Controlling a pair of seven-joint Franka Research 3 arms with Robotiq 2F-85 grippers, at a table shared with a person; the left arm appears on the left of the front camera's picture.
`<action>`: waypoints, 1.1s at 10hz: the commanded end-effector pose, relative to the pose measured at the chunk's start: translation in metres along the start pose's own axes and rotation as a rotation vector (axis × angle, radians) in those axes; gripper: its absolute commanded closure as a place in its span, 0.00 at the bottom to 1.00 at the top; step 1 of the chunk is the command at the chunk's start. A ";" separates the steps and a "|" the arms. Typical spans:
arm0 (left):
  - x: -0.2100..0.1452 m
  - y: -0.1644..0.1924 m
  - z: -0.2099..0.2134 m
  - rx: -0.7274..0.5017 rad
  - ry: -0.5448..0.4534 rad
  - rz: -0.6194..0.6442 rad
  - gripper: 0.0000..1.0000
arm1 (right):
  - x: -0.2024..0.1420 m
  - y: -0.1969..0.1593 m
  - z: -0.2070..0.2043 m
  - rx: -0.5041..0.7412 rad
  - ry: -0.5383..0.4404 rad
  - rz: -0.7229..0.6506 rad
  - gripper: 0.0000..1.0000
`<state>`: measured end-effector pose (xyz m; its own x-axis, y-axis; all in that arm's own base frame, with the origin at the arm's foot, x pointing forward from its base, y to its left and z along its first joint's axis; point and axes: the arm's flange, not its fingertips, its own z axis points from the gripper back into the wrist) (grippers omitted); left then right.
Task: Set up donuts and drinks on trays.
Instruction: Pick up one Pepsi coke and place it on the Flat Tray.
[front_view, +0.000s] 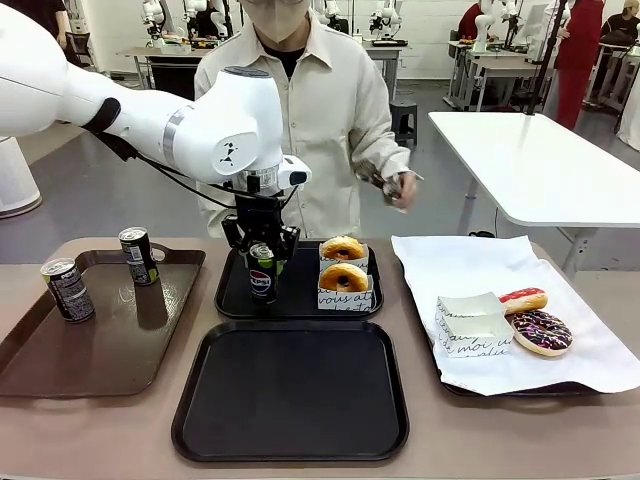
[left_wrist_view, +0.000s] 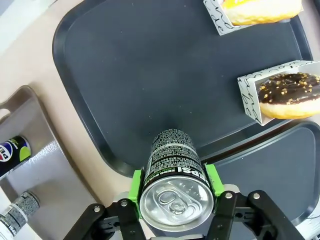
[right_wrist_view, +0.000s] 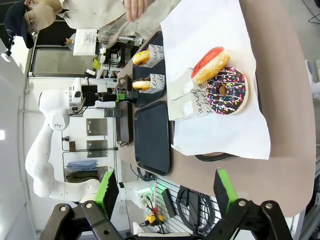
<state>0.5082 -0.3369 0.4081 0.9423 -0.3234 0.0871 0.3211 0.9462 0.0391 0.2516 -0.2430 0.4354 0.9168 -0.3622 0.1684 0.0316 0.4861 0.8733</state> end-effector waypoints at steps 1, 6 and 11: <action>0.002 0.000 0.006 -0.007 -0.028 -0.020 0.41 | 0.003 0.001 0.000 0.024 -0.014 0.002 0.00; 0.023 0.010 -0.010 -0.019 -0.085 0.023 0.41 | 0.003 0.001 0.000 0.024 -0.014 0.002 0.00; 0.028 0.008 -0.017 0.009 -0.106 0.013 0.13 | 0.003 0.001 0.000 0.024 -0.014 0.002 0.00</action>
<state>0.5360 -0.3341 0.3880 0.9380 -0.3099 0.1552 0.3108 0.9503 0.0189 0.2516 -0.2430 0.4354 0.9168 -0.3622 0.1684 0.0316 0.4861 0.8733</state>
